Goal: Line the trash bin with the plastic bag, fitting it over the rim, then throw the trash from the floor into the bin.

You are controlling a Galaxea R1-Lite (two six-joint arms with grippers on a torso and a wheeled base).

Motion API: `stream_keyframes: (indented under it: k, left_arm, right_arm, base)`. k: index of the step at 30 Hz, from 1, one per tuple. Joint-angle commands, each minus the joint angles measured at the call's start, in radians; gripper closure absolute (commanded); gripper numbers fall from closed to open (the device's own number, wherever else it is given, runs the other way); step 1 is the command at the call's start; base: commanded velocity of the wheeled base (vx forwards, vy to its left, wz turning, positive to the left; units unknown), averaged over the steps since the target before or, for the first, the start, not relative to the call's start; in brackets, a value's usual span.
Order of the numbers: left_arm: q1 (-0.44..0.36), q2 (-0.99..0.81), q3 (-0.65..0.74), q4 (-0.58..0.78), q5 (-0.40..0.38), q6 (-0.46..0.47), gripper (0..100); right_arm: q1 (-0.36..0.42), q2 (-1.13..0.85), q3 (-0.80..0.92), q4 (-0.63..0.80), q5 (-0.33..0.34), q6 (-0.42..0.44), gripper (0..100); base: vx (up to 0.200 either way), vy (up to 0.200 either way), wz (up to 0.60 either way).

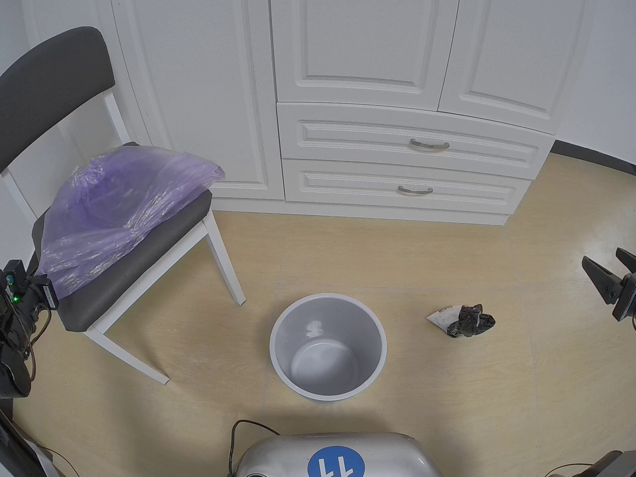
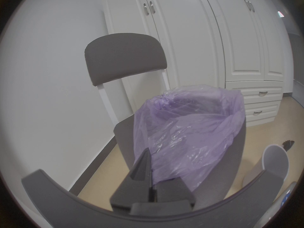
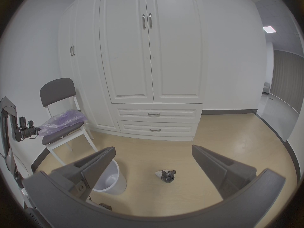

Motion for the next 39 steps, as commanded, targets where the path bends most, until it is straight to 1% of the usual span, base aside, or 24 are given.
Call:
stream_keyframes:
  k: [1,2,3,5,6,7,11,15,17,24,26,27,28,29,30,32,34,35,38,39]
  left_arm:
    - [-0.057,-0.077,0.023,0.000,0.000,-0.007,100]
    - [-0.086,-0.114,0.034,0.000,0.000,-0.011,100]
    - [-0.090,-0.118,0.036,0.000,0.000,-0.011,100]
    - [-0.166,-0.203,0.069,0.001,0.000,-0.030,100]
    - [-0.166,-0.203,0.069,0.001,0.000,-0.030,100]
    - [-0.217,-0.250,0.091,0.001,0.000,-0.032,100]
    - [-0.272,-0.267,0.096,0.001,0.004,-0.032,100]
    - [-0.294,-0.276,0.094,0.001,0.004,-0.030,100]
    - [-0.295,-0.283,0.092,0.003,0.006,-0.032,100]
    - [-0.303,-0.388,0.100,0.003,0.001,-0.034,100]
    - [-0.320,-0.411,0.103,0.004,0.001,-0.032,100]
    - [-0.367,-0.441,0.108,0.004,0.006,-0.030,100]
    - [-0.389,-0.454,0.105,0.004,0.008,-0.027,100]
    - [-0.389,-0.454,0.105,0.004,0.008,-0.027,100]
    - [-0.427,-0.477,0.092,0.004,0.004,-0.020,100]
    - [-0.461,-0.488,0.060,0.006,0.000,-0.020,100]
    - [-0.490,-0.490,0.022,0.010,0.000,-0.018,100]
    - [-0.514,-0.494,-0.003,0.023,0.000,-0.018,100]
    - [-0.577,-0.516,-0.055,0.073,0.001,-0.012,100]
    - [-0.605,-0.519,-0.078,0.110,0.008,-0.012,100]
  right_arm:
    - [0.011,-0.001,0.009,0.000,0.000,-0.012,0]
    - [0.020,-0.002,0.015,0.000,-0.001,-0.020,0]
    - [0.020,-0.002,0.016,0.000,-0.001,-0.021,0]
    - [0.028,0.001,0.027,0.000,-0.001,-0.040,0]
    - [0.028,0.001,0.027,0.000,-0.001,-0.040,0]
    - [0.046,0.008,0.038,0.000,-0.001,-0.053,0]
    - [0.089,0.025,0.059,0.000,-0.004,-0.073,0]
    - [0.091,0.022,0.075,-0.002,-0.006,-0.101,0]
    - [0.091,0.021,0.073,-0.002,-0.006,-0.101,0]
    - [0.092,0.013,0.089,-0.002,-0.006,-0.115,0]
    - [0.092,0.013,0.089,-0.004,-0.007,-0.127,0]
    - [0.092,0.004,0.089,-0.002,-0.009,-0.145,0]
    - [0.092,-0.004,0.089,-0.002,-0.009,-0.152,0]
    - [0.092,-0.004,0.089,-0.002,-0.009,-0.152,0]
    - [0.100,-0.019,0.081,-0.002,-0.010,-0.153,0]
    - [0.128,-0.031,0.064,-0.002,-0.012,-0.152,0]
    - [0.169,-0.038,0.038,0.004,-0.015,-0.152,0]
    - [0.207,-0.033,0.009,0.013,-0.020,-0.152,0]
    - [0.263,-0.008,-0.050,0.015,-0.052,-0.156,0]
    - [0.287,0.008,-0.065,0.004,-0.069,-0.155,0]
  base:
    - [0.000,0.000,0.00]
    - [0.000,0.000,0.00]
    - [0.000,0.000,0.00]
    - [0.000,0.000,0.00]
    - [0.000,0.000,0.00]
    - [0.000,0.000,0.00]
    - [0.000,0.000,0.00]
    - [0.000,0.000,0.00]
    - [0.000,0.000,0.00]
    - [0.000,0.000,0.00]
    - [0.000,0.000,0.00]
    - [0.000,0.000,0.00]
    - [0.000,0.000,0.00]
    - [0.000,0.000,0.00]
    - [0.000,0.000,0.00]
    - [0.000,0.000,0.00]
    - [0.000,0.000,0.00]
    - [0.000,0.000,0.00]
    - [0.000,0.000,0.00]
    - [0.000,0.000,0.00]
